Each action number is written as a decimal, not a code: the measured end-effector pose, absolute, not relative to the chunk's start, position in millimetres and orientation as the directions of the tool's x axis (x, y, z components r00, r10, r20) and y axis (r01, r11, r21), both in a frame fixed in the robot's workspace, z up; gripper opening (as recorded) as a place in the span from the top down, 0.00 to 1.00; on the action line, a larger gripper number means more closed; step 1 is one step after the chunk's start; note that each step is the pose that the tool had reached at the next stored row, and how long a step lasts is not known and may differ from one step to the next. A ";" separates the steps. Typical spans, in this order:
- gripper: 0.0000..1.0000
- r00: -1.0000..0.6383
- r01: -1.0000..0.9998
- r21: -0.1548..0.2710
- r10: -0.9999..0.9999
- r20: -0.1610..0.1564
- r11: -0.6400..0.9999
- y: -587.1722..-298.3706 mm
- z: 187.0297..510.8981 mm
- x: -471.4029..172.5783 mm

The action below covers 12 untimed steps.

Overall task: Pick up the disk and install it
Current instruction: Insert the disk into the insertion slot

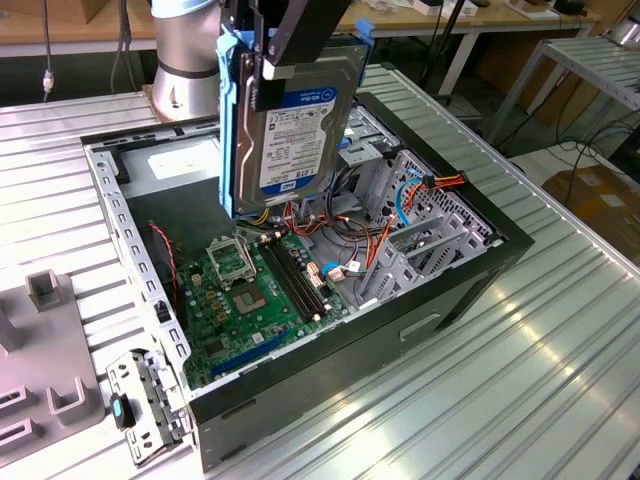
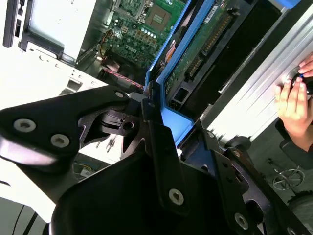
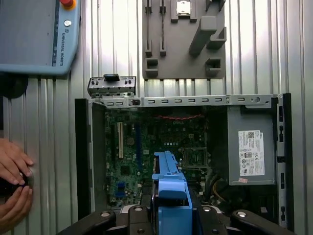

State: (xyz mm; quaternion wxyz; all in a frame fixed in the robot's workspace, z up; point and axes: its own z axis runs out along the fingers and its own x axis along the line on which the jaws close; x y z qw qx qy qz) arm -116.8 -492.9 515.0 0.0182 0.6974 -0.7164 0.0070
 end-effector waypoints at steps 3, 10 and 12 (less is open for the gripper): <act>0.63 -0.027 -1.000 0.015 -0.999 0.036 0.027 -494.3 514.1 -110.4; 0.63 -0.027 -1.000 0.015 -0.999 0.040 0.027 -495.3 512.0 -92.0; 0.63 -0.027 -1.000 0.015 -0.999 0.041 0.027 -495.8 511.5 -85.7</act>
